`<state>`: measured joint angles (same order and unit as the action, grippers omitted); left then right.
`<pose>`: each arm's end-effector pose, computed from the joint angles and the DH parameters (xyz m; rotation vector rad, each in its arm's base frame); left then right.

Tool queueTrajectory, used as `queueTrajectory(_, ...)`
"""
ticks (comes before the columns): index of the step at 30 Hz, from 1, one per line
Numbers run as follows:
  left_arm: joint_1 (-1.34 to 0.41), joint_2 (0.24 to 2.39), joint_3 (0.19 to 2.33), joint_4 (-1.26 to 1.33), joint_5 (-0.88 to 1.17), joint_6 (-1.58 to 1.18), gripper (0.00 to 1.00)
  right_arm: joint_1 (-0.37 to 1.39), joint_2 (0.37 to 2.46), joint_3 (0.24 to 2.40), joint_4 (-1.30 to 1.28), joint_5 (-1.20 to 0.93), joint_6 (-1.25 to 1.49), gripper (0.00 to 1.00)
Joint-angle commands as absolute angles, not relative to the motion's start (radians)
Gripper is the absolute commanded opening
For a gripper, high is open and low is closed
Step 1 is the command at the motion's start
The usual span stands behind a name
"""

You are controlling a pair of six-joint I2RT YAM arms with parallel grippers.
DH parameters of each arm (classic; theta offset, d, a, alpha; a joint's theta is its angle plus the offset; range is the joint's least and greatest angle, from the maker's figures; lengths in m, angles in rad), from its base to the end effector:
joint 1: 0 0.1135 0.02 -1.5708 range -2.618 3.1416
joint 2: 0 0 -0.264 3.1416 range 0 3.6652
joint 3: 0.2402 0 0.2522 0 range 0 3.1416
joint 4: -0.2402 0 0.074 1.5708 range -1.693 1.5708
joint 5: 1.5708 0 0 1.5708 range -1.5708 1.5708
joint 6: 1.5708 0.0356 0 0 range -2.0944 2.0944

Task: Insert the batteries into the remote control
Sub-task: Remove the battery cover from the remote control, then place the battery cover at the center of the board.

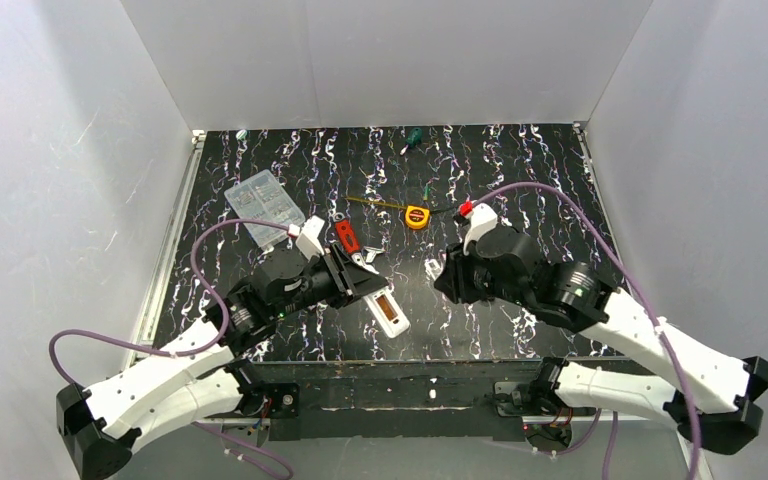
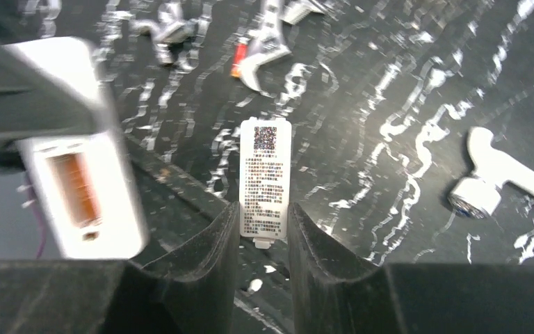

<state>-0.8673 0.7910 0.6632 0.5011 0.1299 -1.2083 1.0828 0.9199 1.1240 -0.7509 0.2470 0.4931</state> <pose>0.1173 -0.1454 0.3694 -0.1084 1.4336 -1.8540 0.0923 0.1553 0.3755 -0.4856 2.1198 0.6743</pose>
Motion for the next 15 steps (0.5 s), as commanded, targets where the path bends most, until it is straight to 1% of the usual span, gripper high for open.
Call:
queueTrajectory(1, -0.871, 0.757, 0.694, 0.516, 0.121, -1.194, 0.00, 0.944, 0.968, 0.998, -0.665, 0.177, 0.480, 0.26)
queueTrajectory(7, -0.871, 0.742, 0.713, 0.479, 0.119, -1.186, 0.00, 0.859, 1.165, 0.903, -0.506, 0.127, 0.442, 0.27)
queueTrajectory(15, -0.871, 0.715, 0.725, 0.441, 0.108, -1.173, 0.00, 0.829, 1.430, 0.944, -0.402, 0.117, 0.418, 0.28)
